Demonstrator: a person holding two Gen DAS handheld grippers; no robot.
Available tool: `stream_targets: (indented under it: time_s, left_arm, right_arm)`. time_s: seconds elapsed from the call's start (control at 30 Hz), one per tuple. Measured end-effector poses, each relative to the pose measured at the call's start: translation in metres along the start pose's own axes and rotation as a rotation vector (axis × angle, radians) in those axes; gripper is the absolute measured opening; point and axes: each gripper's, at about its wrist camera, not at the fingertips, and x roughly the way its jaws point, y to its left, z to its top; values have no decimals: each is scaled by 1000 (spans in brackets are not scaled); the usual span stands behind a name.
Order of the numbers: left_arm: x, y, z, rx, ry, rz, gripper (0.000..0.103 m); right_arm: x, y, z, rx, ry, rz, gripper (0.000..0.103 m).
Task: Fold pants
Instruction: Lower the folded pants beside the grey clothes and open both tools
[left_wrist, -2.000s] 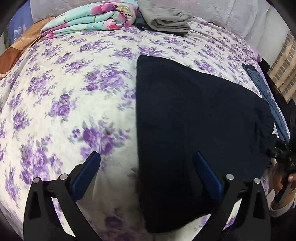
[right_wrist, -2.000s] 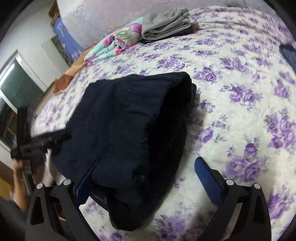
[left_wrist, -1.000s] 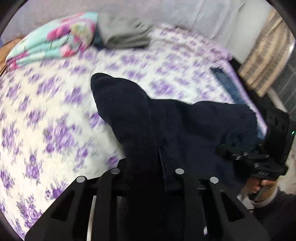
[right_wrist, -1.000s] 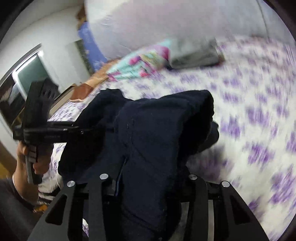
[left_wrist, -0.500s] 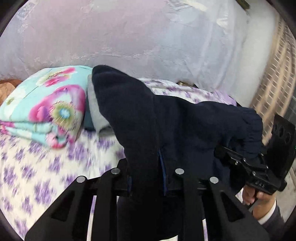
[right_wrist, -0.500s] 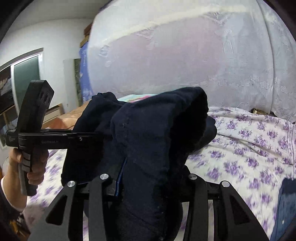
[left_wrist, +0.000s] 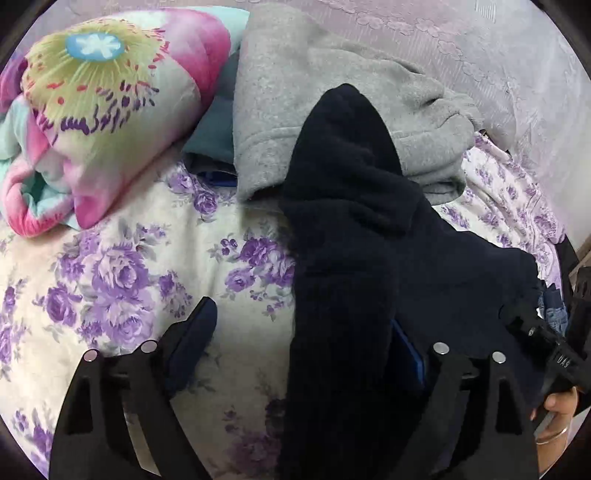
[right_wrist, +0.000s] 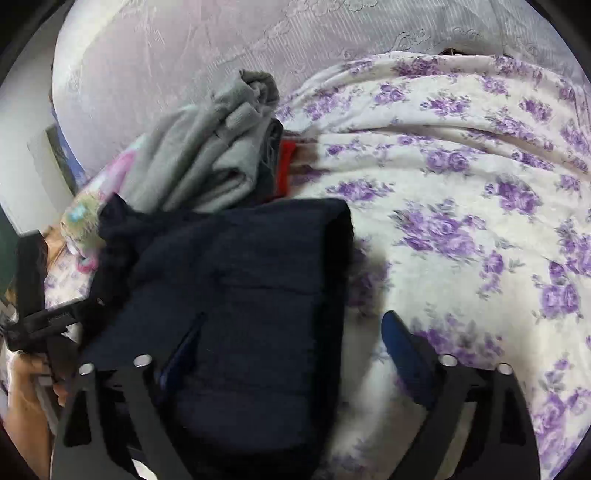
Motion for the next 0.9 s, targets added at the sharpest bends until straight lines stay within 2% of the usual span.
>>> stream_targets:
  time_s: [0.13,0.23,0.3,0.33,0.4,0.5,0.57,0.63,0.7,0.8,0.9]
  left_arm:
    - [-3,-10,-4,43,-23,63,90]
    - [-2,-9,-4,29,-32,55,91]
    - [-3,-10,-6,35,-37,78,93]
    - [-5,-7,-6,39,-39,91,95]
    - [-9,-15,-8,60,-52,174,99]
    - [-27,-24,-18,83,-58,260,98]
    - [-45,-30,-32,96,-51,253,98]
    - [-60,-38,-49,127,-47,225,98]
    - [-77,-42,-64,126,-69,241,98]
    - [-100,-44,-78,108,-83,228,98]
    - [-125,-50,-96,96,-105,207,98]
  right_arm:
    - [-1,1,-2,8,2,-5,96]
    - [4,-6,-2,20,10,-7,99]
    - [7,-9,-4,30,19,-7,99]
    - [7,-9,-5,36,19,-21,99]
    - [-4,-3,-11,50,24,-72,99]
    - [-42,17,-22,35,-23,-191,99]
    - [-76,30,-33,32,-93,-225,99]
    - [-104,40,-45,61,-145,-177,99]
    - [-116,48,-53,64,-153,-188,99]
    - [-129,66,-68,33,-170,-248,99]
    - [-142,81,-83,47,-174,-256,99]
